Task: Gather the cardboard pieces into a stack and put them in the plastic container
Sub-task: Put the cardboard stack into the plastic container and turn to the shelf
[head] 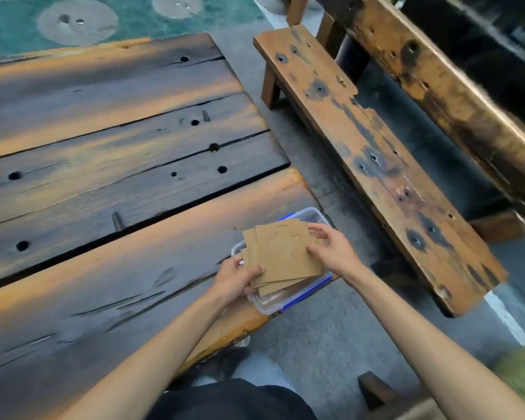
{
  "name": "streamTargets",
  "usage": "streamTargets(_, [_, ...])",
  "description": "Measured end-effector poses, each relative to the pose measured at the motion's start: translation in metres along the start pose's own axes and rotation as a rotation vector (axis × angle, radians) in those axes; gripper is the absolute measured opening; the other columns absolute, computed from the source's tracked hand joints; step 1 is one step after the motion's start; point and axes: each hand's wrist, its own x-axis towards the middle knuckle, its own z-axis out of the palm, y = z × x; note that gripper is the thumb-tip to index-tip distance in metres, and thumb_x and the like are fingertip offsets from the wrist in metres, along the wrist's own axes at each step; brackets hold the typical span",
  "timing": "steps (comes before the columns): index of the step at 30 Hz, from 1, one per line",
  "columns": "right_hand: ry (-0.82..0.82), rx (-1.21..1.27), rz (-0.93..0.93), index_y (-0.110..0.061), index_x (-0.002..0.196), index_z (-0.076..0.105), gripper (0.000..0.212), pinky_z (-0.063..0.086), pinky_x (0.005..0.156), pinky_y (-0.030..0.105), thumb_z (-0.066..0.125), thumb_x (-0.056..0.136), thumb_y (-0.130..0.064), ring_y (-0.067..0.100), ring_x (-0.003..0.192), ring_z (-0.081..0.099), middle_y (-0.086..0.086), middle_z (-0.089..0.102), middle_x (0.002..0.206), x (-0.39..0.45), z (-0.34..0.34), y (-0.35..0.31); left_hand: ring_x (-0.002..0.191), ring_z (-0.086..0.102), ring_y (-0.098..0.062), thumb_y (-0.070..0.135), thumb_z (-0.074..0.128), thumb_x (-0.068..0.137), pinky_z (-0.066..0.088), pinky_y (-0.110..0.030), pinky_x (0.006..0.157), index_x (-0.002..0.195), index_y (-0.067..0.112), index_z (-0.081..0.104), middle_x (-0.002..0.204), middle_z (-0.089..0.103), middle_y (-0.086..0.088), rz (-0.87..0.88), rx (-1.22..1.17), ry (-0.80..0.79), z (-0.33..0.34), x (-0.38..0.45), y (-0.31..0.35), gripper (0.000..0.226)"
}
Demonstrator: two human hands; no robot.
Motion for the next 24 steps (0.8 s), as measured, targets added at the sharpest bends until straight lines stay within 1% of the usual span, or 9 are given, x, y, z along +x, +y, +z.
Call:
streamTargets(3, [0.021, -0.122, 0.026, -0.034, 0.124, 0.065, 0.046, 0.044, 0.075, 0.015, 0.068, 0.083, -0.013, 0.005, 0.092, 0.063, -0.005, 0.067, 0.109, 0.011, -0.014, 0.008, 0.067, 0.075, -0.008, 0.009, 0.07, 0.091, 0.06, -0.023, 0.057, 0.108, 0.011, 0.068, 0.095, 0.075, -0.003, -0.046, 0.016, 0.034, 0.022, 0.015, -0.001, 0.018])
streamTargets(5, [0.0, -0.198, 0.049, -0.032, 0.13, 0.061, 0.047, 0.047, 0.086, 0.026, 0.065, 0.086, -0.017, 0.012, 0.101, 0.063, -0.001, 0.067, 0.114, 0.018, -0.02, 0.014, 0.069, 0.074, -0.011, 0.008, 0.071, 0.09, 0.06, -0.022, 0.056, 0.109, 0.006, 0.068, 0.093, 0.074, -0.004, -0.091, 0.053, 0.049, 0.035, 0.028, -0.002, 0.019])
streamTargets(8, [-0.052, -0.285, 0.078, -0.028, 0.138, 0.054, 0.051, 0.05, 0.102, 0.042, 0.06, 0.088, -0.015, 0.025, 0.12, 0.059, 0.003, 0.068, 0.125, 0.026, -0.022, 0.018, 0.088, 0.074, -0.024, 0.011, 0.072, 0.088, 0.064, -0.037, 0.078, 0.111, 0.004, 0.068, 0.1, 0.076, -0.011, -0.163, 0.169, 0.069, 0.045, 0.045, -0.006, 0.024])
streamTargets(10, [-0.054, -0.359, 0.081, -0.027, 0.14, 0.053, 0.053, 0.047, 0.103, 0.043, 0.057, 0.089, -0.014, 0.03, 0.123, 0.057, 0.005, 0.067, 0.127, 0.03, -0.02, 0.018, 0.081, 0.071, -0.028, 0.014, 0.074, 0.086, 0.061, -0.044, 0.085, 0.106, 0.003, 0.068, 0.087, 0.073, -0.011, -0.204, 0.265, 0.078, 0.047, 0.053, -0.009, 0.024])
streamTargets(12, [-0.04, -0.448, 0.076, -0.027, 0.14, 0.052, 0.052, 0.046, 0.102, 0.044, 0.055, 0.089, -0.014, 0.033, 0.125, 0.055, 0.008, 0.067, 0.13, 0.033, -0.015, 0.018, 0.06, 0.058, -0.024, 0.013, 0.074, 0.085, 0.055, -0.038, 0.071, 0.099, 0.002, 0.067, 0.064, 0.06, -0.007, -0.233, 0.314, 0.077, 0.049, 0.058, -0.013, 0.019])
streamTargets(13, [-0.036, -0.488, 0.076, -0.026, 0.14, 0.052, 0.051, 0.045, 0.102, 0.045, 0.053, 0.09, -0.013, 0.035, 0.125, 0.055, 0.009, 0.066, 0.132, 0.034, -0.011, 0.018, 0.06, 0.056, -0.024, 0.014, 0.073, 0.085, 0.051, -0.036, 0.067, 0.094, 0.003, 0.066, 0.063, 0.057, -0.006, -0.239, 0.346, 0.083, 0.051, 0.059, -0.013, 0.015])
streamTargets(17, [-0.014, -0.567, 0.102, -0.024, 0.138, 0.053, 0.047, 0.049, 0.096, 0.046, 0.049, 0.093, -0.012, 0.04, 0.118, 0.06, 0.015, 0.065, 0.128, 0.035, 0.002, 0.021, 0.083, 0.067, -0.024, 0.025, 0.068, 0.083, 0.053, -0.029, 0.064, 0.084, 0.012, 0.063, 0.09, 0.07, -0.009, -0.208, 0.592, 0.122, 0.059, 0.061, -0.012, 0.014])
streamTargets(22, [0.004, -0.621, 0.084, -0.015, 0.137, 0.05, 0.045, 0.049, 0.098, 0.047, 0.05, 0.093, -0.01, 0.038, 0.119, 0.059, 0.015, 0.064, 0.128, 0.031, 0.011, 0.023, 0.092, 0.063, -0.028, 0.036, 0.065, 0.085, 0.045, -0.031, 0.07, 0.085, 0.014, 0.059, 0.092, 0.063, -0.007, -0.154, 0.881, 0.073, 0.063, 0.059, -0.004, 0.023])
streamTargets(24, [0.011, -0.601, 0.075, -0.015, 0.14, 0.048, 0.048, 0.047, 0.1, 0.046, 0.05, 0.093, -0.01, 0.037, 0.122, 0.057, 0.015, 0.063, 0.131, 0.025, 0.009, 0.025, 0.084, 0.061, -0.024, 0.037, 0.063, 0.086, 0.044, -0.029, 0.064, 0.081, 0.013, 0.06, 0.088, 0.064, -0.006, -0.151, 0.894, 0.051, 0.061, 0.058, -0.003, 0.025])
